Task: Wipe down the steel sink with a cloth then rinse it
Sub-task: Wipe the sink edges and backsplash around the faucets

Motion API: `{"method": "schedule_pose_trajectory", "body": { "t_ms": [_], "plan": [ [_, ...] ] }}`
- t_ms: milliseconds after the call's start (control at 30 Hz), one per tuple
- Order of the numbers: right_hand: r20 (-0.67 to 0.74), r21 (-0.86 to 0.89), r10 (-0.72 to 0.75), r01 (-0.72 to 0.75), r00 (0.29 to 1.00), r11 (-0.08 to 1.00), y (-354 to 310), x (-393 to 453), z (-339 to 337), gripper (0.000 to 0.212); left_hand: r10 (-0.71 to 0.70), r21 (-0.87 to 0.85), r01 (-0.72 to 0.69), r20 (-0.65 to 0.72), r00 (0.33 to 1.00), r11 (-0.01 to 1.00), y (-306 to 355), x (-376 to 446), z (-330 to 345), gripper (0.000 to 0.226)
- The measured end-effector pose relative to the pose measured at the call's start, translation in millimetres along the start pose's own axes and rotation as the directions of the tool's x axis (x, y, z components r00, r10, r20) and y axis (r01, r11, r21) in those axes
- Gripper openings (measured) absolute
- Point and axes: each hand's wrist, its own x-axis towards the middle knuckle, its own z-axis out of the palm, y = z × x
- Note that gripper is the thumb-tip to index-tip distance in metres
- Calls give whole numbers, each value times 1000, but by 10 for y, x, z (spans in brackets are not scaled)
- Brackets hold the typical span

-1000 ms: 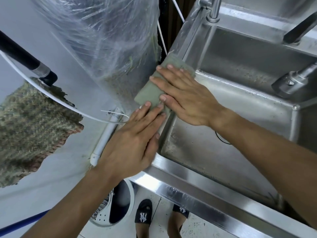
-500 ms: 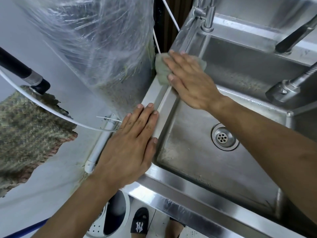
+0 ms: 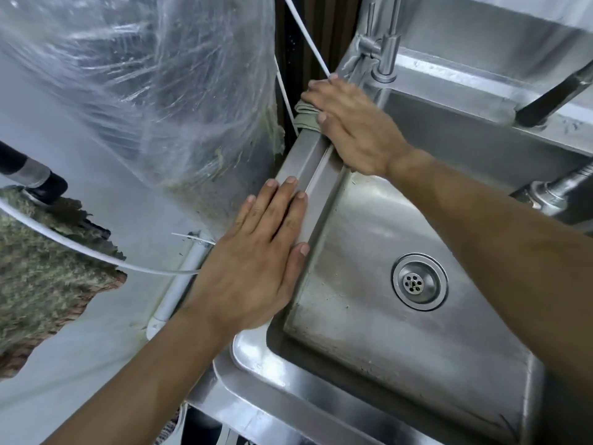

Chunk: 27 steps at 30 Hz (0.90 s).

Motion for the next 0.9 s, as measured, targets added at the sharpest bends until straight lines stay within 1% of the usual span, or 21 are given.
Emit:
{"method": "schedule_pose_trajectory", "body": {
  "t_ms": [67, 100, 200, 233, 267, 300, 433, 533, 567, 633, 700, 733, 800, 900],
  "plan": [
    [-11, 12, 70, -70, 997, 997, -142, -54, 38, 55, -9, -8, 9, 7, 1000, 1000, 0, -2, -4, 61],
    [3, -3, 53, -53, 999, 999, -240, -143, 80, 56, -12, -10, 12, 11, 1000, 1000, 2, -4, -6, 61],
    [65, 18, -112, 111, 992, 994, -350, -393, 175, 54, -11, -9, 11, 14, 1000, 1000, 8, 3, -6, 61],
    [83, 27, -143, 141, 986, 990, -295, -376, 149, 53, -13, -7, 13, 11, 1000, 1000, 12, 6, -8, 61],
    [84, 28, -144, 142, 986, 989, -221, -309, 112, 52, -17, -8, 17, 9, 1000, 1000, 15, 12, -9, 61],
    [77, 25, -116, 115, 990, 993, -141, -227, 88, 52, -21, -12, 21, 12, 1000, 1000, 16, 16, -11, 61],
    [12, 43, 70, -70, 997, 997, 42, 38, 0, 51, -35, -39, 36, 20, 999, 999, 11, 15, -14, 61],
    [1, 63, 190, -189, 982, 980, -111, 27, 28, 53, -31, -36, 31, 19, 999, 999, 17, 8, -23, 61],
    [6, 63, 209, -209, 978, 976, -189, -19, 58, 55, -38, -46, 39, 17, 999, 998, 16, 7, -32, 61],
    [15, 41, 174, -175, 985, 984, -277, -143, 130, 57, -48, -91, 51, 28, 998, 995, 24, 51, -65, 60],
    [33, 21, 121, -121, 992, 992, -188, -142, 116, 57, -47, -92, 50, 37, 998, 994, 38, 213, -95, 58],
    [37, 19, 125, -126, 992, 992, -97, -71, 75, 56, -41, -74, 43, 34, 999, 996, 40, 350, -97, 59],
    [36, 31, 182, -183, 983, 983, 81, 128, -23, 56, -31, -53, 32, 34, 999, 998, 45, 677, -74, 64],
    [64, 57, 224, -228, 972, 972, 212, 320, -118, 56, -41, -61, 45, 59, 997, 997, 3, 1008, -24, 69]
  ]
}}
